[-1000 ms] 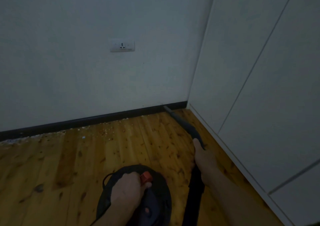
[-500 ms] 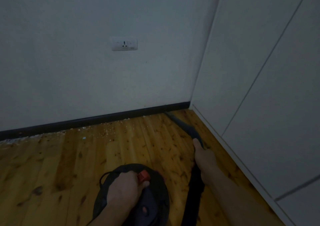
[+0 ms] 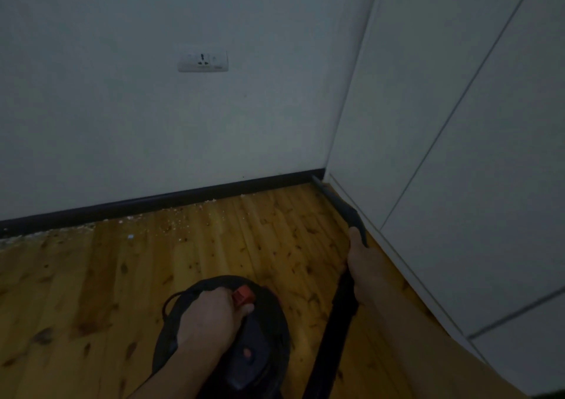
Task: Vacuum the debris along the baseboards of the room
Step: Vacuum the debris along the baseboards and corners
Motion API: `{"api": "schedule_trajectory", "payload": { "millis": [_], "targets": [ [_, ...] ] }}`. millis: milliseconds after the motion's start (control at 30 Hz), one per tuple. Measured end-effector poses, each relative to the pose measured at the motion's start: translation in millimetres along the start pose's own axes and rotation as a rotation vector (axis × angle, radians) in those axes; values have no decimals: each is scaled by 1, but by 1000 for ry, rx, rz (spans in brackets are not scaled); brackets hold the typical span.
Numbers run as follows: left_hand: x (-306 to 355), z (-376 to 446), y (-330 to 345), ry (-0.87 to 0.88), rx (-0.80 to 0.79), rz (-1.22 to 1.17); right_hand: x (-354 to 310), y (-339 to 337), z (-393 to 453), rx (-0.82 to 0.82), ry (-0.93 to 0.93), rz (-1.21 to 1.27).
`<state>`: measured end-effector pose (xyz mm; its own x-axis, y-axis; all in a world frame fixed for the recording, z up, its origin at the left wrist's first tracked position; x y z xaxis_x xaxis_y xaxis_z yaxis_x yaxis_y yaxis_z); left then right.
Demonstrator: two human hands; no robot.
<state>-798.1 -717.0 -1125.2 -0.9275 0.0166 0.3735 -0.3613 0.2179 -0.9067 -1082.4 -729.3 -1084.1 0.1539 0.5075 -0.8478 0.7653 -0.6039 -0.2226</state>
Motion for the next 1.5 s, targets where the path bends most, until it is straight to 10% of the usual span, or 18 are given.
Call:
{"api": "schedule_trajectory", "payload": {
  "millis": [1500],
  "targets": [
    [-53, -76, -16, -167, -104, 6, 47, 88, -104, -240, -44, -251]
  ]
}}
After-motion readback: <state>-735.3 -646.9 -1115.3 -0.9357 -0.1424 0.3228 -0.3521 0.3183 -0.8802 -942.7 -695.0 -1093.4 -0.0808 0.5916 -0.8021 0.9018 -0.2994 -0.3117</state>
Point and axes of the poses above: each hand's wrist, its own z-axis towards the middle knuckle, its own y-axis out of the palm, x = y × z, the point moved 3 cm from there along z, towards the middle knuckle, and after that the axes turned 1 degree about y, right-handed, at the moved point
